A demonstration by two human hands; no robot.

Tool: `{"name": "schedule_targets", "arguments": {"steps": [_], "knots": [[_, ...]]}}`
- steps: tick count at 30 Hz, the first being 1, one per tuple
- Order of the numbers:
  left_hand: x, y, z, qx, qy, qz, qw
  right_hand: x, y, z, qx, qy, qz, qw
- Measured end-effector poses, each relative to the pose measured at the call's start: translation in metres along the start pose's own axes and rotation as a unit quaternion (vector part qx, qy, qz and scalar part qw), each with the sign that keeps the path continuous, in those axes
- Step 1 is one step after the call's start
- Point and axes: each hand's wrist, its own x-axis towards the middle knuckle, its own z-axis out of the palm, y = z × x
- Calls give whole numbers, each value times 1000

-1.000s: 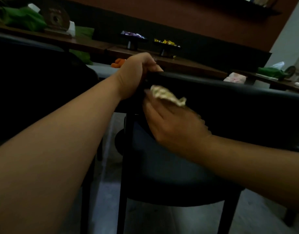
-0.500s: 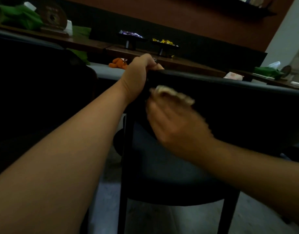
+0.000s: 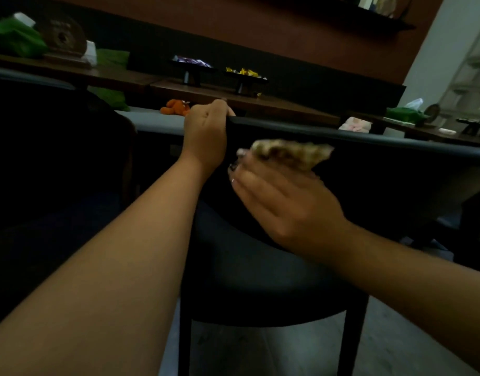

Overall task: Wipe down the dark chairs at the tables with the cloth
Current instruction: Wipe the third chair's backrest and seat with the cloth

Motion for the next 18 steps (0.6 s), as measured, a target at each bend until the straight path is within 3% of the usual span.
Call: {"name": "schedule_targets", "arguments": {"steps": [2,6,9,13,15,17,18], "knots": [[-1,3,0,-76,-18,-29,996,-11,-9,11,-46,-33,-25,998],[2,5,-3,-42,-16,-61,997,-26,-28,22,-30,-153,-125,980],[1,7,-1,-80,-15,-70,994,-13,-10,4,19,-52,-40,998],[0,3,4,-99,6,-72,992,2,28,-28,-29,89,62,994],[-1,3,6,-109,9,-92,990,-4,24,-23,-42,83,49,994],[-1,5,3,-89,4,-82,993,-23,3,-6,-12,14,6,1000],[-3,5,0,-26,-4,-49,998,-34,-7,-1,3,-38,-18,999]]}}
